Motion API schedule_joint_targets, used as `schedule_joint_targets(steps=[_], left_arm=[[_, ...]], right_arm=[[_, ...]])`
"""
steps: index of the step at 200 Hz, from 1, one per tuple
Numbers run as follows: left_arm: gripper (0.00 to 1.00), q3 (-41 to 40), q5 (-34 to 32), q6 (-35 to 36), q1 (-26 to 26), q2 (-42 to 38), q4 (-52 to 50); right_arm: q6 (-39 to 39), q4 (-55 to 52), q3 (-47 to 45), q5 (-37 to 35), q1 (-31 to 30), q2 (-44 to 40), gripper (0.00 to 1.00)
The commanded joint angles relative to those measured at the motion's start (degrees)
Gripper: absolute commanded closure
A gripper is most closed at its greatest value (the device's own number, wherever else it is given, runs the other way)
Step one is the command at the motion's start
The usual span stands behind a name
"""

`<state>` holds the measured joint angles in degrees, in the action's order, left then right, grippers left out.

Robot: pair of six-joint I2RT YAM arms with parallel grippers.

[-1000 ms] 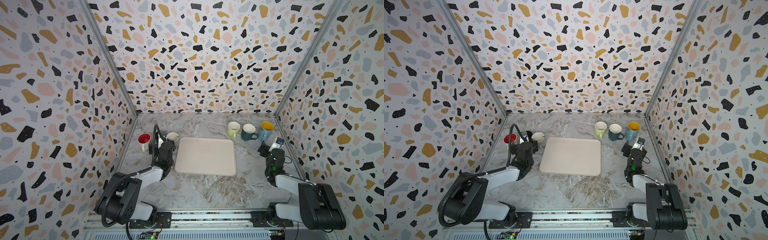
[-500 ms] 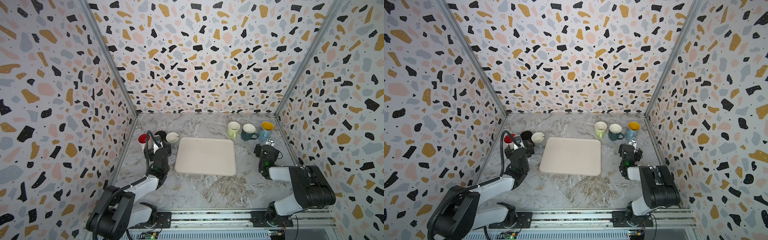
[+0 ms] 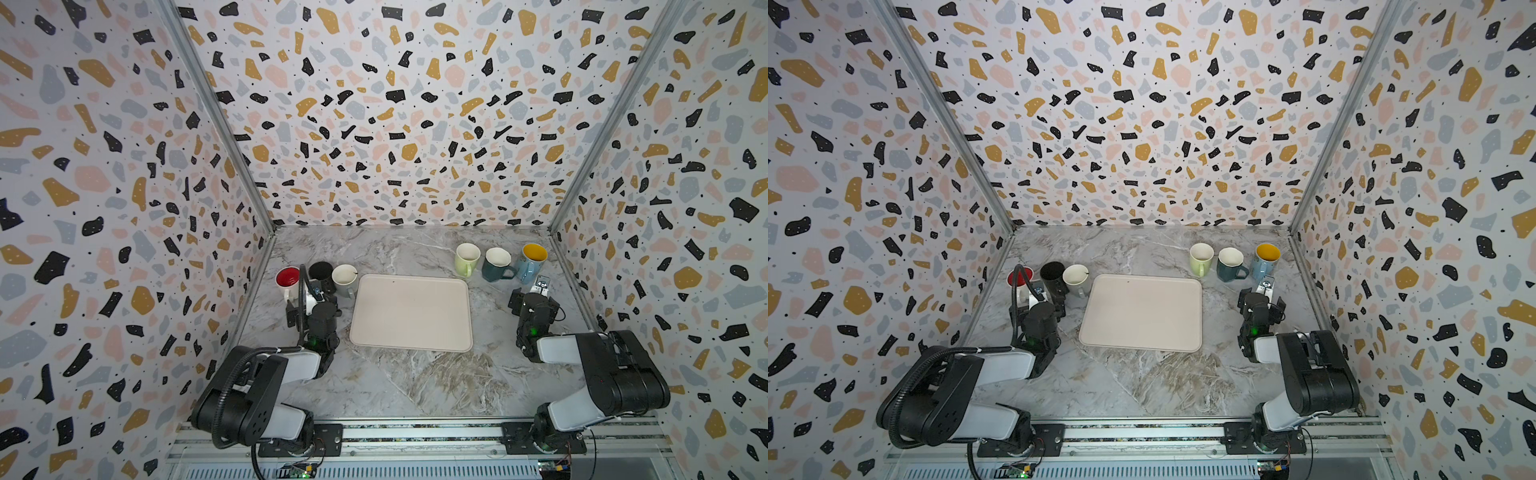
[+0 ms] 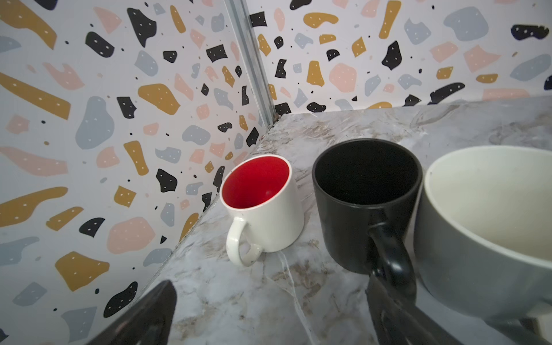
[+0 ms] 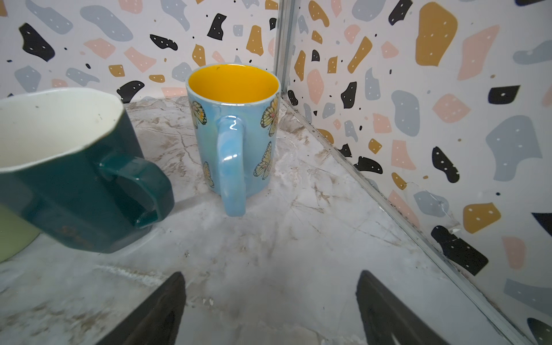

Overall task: Turn the mug right side up
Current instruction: Reset both arms

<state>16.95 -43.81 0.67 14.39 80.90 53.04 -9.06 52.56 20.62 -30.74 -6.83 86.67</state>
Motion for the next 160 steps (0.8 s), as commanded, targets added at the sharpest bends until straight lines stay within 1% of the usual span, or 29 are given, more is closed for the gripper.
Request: schedule_joint_targets(steps=[1,8,24,51,75,96,105,114,126,127,128,130,139,146,152,160], left_arm=[[0.0,0.7,2.4,-2.1,-2.3,0.8,4.6],[0.0,1.7,3.0,-2.5,-2.7,1.0,2.3],[0.0,2.0,3.1,-2.5,-2.9,1.4,2.2],[0.0,2.3,3.3,-2.7,-3.1,1.6,1.7],[0.0,2.0,3.4,-2.7,-3.1,1.3,1.9],[0.0,0.7,4.3,-2.4,-3.1,0.5,3.5],[0.0,-0.4,4.9,-2.1,-3.1,-0.1,5.4],[0.0,-2.8,7.2,-1.4,-3.1,-1.6,8.1],[0.0,-7.5,7.7,-1.4,-3.2,-2.8,15.1],[0.0,-7.9,7.7,-1.5,-3.2,-2.8,15.6],[0.0,-8.2,7.7,-1.6,-3.3,-2.8,16.2],[0.0,-8.9,7.9,-1.9,-3.4,-2.6,17.2],[0.0,-11.6,8.7,-2.1,-4.3,0.8,26.4],[0.0,-11.9,7.6,-1.3,-4.3,2.9,30.6],[0.0,-11.2,8.1,-1.3,-4.3,2.2,28.1],[0.0,-9.2,9.4,-1.8,-4.3,-0.3,20.2]], right_arm=[[1.4,4.6,-1.3,1.2,-0.5,-2.2,0.08],[1.6,4.9,-1.4,1.5,-0.4,-2.2,0.08],[2.4,6.3,-2.2,3.5,-0.3,-2.5,0.08],[6.8,14.8,-6.7,12.1,-0.5,-3.3,0.08],[7.2,13.9,-5.7,14.0,-0.3,-2.4,0.08],[7.3,13.3,-5.3,14.2,-0.4,-2.2,0.08],[7.4,13.3,-5.4,14.1,-0.4,-2.2,0.08],[7.5,13.9,-5.8,14.1,-0.4,-2.4,0.08],[7.7,15.5,-6.8,15.0,-0.4,-2.6,0.08],[7.8,15.8,-7.0,15.2,-0.4,-2.6,0.06],[7.9,16.1,-7.2,15.2,-0.4,-2.6,0.03],[8.0,16.8,-7.5,15.6,-0.4,-2.6,0.0],[7.9,19.8,-9.9,17.2,-0.4,-2.1,0.01],[8.3,29.2,-12.2,17.1,0.1,0.3,0.01],[8.7,32.1,-13.0,17.1,0.1,1.1,0.01],[7.8,28.1,-12.3,17.4,0.1,-0.4,0.01]])
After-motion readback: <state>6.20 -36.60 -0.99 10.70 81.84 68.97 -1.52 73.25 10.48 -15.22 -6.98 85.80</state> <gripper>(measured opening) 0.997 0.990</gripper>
